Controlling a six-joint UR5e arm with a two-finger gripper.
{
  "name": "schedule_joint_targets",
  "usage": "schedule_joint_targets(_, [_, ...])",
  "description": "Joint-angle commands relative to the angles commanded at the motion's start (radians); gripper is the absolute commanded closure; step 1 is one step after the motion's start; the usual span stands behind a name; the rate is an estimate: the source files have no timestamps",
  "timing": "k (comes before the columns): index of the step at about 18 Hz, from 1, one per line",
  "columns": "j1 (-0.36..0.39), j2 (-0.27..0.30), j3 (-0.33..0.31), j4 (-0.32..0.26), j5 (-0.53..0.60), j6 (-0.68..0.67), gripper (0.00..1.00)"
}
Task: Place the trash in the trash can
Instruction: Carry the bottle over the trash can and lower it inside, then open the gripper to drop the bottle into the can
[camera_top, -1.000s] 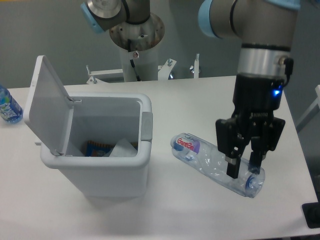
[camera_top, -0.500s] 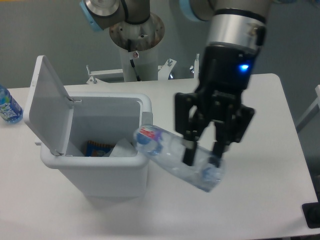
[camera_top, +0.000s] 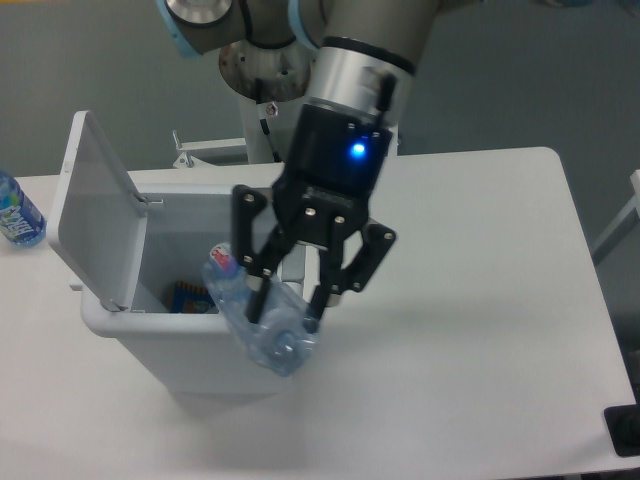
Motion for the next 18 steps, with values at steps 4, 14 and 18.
schedule_joint_targets(4, [-0.018,0.012,-0.051,0.028,-0.016,0.069,0.45])
schedule_joint_targets(14, [-0.029,0.055,-0.129,0.046,-0.016,0.161,0.00])
schedule_joint_targets(18, [0.000,0.054,-0.129,0.046,-0.016,0.161,0.00])
